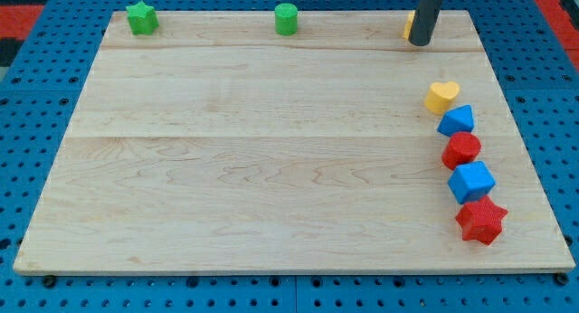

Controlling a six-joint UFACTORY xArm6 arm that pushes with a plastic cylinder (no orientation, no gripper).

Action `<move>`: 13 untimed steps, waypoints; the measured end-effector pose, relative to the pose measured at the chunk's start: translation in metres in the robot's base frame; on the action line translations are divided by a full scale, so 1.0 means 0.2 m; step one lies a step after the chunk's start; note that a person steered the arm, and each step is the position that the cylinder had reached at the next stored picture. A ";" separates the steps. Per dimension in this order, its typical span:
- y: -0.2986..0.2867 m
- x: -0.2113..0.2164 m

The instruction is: Move the blue cube to the center

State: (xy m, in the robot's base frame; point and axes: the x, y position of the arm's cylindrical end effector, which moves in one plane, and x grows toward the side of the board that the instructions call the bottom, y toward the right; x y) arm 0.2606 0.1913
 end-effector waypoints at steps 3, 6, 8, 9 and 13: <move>0.06 -0.10; 0.31 0.27; 0.53 0.78; 0.53 1.12; -0.20 1.34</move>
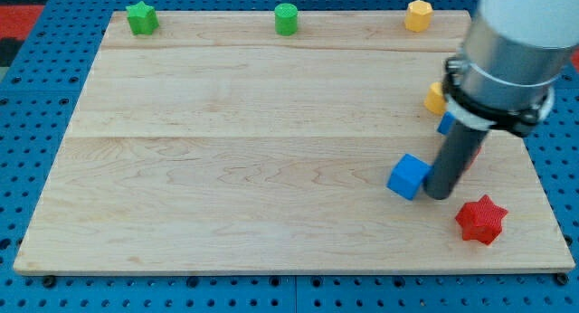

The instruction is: Move the blue cube to the center

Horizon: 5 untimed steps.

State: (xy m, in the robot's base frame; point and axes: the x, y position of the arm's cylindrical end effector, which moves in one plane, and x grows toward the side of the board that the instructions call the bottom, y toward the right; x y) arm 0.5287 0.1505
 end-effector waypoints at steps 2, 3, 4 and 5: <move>-0.39 -0.11; -0.35 -0.18; -0.22 -0.19; -0.20 -0.28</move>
